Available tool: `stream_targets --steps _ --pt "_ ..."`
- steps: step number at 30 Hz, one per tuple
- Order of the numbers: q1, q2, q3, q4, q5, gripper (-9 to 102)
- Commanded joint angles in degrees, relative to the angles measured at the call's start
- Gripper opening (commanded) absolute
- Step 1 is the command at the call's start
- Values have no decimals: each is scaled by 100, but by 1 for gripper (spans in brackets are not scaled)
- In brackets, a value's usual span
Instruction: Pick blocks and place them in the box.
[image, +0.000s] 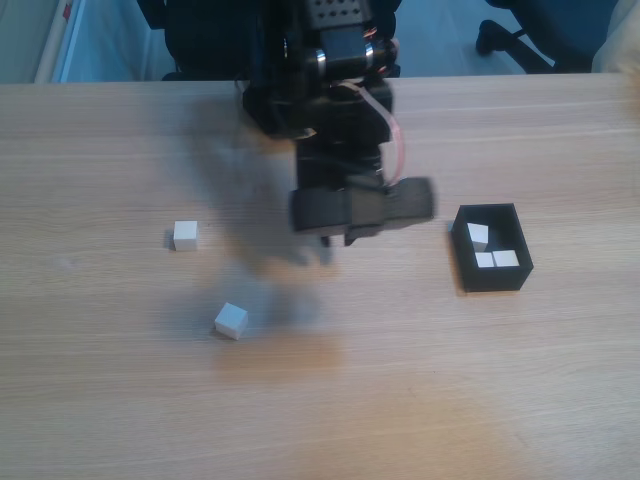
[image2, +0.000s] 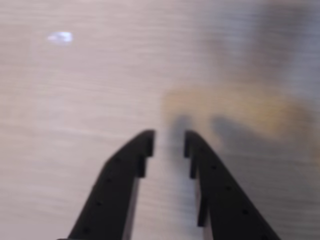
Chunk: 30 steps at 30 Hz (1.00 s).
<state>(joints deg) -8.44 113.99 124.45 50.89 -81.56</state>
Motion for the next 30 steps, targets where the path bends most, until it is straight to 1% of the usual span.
stream_targets --steps 1,4,6,14,18,30 --pt "615 70 114 -448 -35 12" --pt "1020 -211 123 -835 62 15" --pt "1239 -422 26 -932 70 18" --pt "1916 -1257 -624 -747 -62 19" --pt "2092 -1688 -1169 -563 -70 19" --pt "2162 -2689 -2461 -483 -53 19"
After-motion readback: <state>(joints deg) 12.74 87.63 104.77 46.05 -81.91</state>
